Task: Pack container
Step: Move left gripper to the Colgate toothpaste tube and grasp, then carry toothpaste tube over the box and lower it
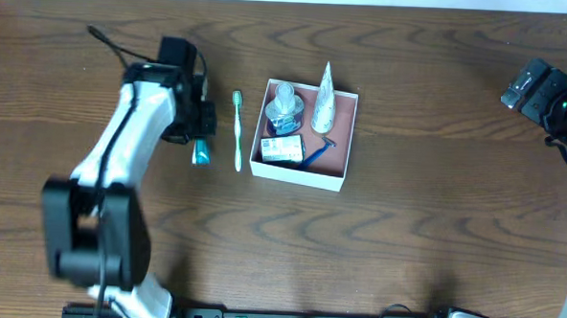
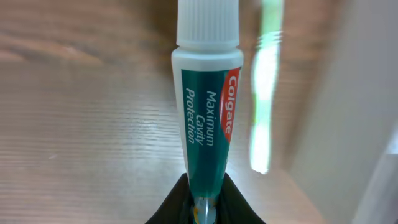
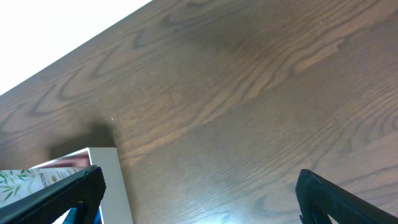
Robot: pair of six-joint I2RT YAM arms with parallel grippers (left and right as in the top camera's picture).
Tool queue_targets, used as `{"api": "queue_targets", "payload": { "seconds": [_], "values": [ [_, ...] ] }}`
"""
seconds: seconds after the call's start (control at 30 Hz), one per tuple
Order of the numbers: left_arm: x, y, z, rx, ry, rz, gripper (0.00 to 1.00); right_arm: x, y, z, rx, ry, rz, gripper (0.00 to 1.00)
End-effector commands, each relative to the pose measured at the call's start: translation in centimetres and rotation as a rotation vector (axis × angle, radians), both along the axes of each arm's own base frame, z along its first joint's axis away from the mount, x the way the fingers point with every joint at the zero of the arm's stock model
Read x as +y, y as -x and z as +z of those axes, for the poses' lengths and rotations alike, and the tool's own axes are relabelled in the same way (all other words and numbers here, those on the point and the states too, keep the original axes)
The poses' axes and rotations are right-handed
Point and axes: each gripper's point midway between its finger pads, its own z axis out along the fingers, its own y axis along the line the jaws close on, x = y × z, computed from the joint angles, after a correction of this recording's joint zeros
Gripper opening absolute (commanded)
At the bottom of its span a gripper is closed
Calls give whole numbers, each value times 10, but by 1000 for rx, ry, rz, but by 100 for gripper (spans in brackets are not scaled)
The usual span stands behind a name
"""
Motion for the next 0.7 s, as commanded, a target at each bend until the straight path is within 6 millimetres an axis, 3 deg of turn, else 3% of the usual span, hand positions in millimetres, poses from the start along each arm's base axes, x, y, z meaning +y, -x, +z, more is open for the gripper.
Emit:
{"api": "queue_targets", "payload": {
  "seconds": [0.0,0.13,0.23,0.43,0.67],
  "values": [
    [-28,1,56,-135,111,-54,13,-2,1,1,-5,-7,-13,99],
    [-55,13,93,-230,156,-125,14,-2,1,1,-5,-7,-13,99],
    [-77,24,99,-239,166,-188,14,-2,1,1,-5,-7,-13,99],
    [-122,41,85,-208,164,-302,14,-2,1,1,-5,-7,-13,99],
    [-150,27,56,-219,82,-363,14,-2,1,1,-5,-7,-13,99]
  ]
}}
